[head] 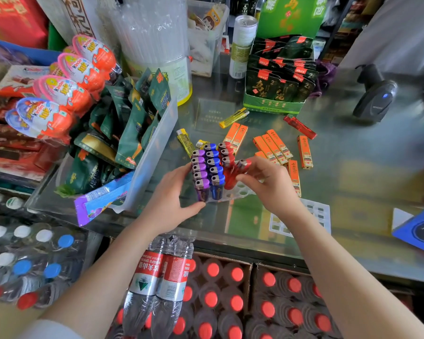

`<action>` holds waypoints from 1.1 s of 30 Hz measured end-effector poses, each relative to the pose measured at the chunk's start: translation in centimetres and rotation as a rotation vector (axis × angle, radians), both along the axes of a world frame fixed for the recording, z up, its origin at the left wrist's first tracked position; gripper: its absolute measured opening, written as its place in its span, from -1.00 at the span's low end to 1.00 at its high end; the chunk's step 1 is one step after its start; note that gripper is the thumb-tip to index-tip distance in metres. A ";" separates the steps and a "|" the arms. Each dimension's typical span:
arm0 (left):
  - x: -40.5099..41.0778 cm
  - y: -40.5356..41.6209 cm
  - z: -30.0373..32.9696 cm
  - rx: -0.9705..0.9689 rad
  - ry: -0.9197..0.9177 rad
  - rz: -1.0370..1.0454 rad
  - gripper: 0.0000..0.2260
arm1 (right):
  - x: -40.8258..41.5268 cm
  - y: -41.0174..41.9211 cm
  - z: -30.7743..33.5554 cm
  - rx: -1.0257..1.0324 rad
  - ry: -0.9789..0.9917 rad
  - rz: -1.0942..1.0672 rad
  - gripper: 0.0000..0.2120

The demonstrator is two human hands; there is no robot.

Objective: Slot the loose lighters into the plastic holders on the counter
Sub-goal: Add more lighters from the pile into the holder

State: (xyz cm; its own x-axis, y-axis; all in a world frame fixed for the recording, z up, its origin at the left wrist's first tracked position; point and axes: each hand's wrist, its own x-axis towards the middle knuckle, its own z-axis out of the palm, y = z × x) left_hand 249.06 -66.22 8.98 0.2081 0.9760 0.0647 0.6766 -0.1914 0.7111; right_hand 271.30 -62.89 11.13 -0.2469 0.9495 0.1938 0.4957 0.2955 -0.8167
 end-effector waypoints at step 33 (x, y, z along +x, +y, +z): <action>0.8 0.2 1.2 0.054 0.007 0.004 -0.53 | -0.6 -0.1 -0.4 0.216 -0.274 0.032 -0.78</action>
